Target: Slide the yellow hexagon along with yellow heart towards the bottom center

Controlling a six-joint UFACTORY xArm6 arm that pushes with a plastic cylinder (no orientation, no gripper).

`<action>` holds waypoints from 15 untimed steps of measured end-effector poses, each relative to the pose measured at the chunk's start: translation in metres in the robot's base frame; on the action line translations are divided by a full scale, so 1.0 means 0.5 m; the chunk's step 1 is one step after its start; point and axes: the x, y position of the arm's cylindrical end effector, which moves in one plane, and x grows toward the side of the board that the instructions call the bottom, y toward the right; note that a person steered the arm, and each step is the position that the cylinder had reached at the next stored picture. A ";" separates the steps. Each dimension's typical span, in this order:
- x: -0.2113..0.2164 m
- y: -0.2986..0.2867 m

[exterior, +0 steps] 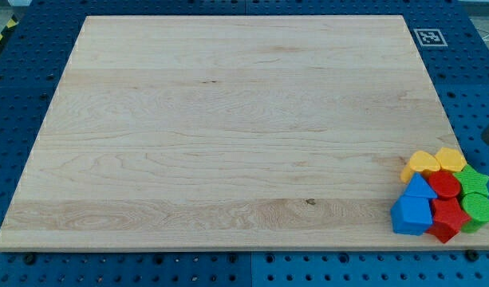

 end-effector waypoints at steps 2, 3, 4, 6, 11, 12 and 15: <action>0.105 -0.030; 0.101 -0.057; 0.082 -0.071; 0.081 -0.125; 0.100 -0.240; 0.100 -0.289; 0.060 -0.463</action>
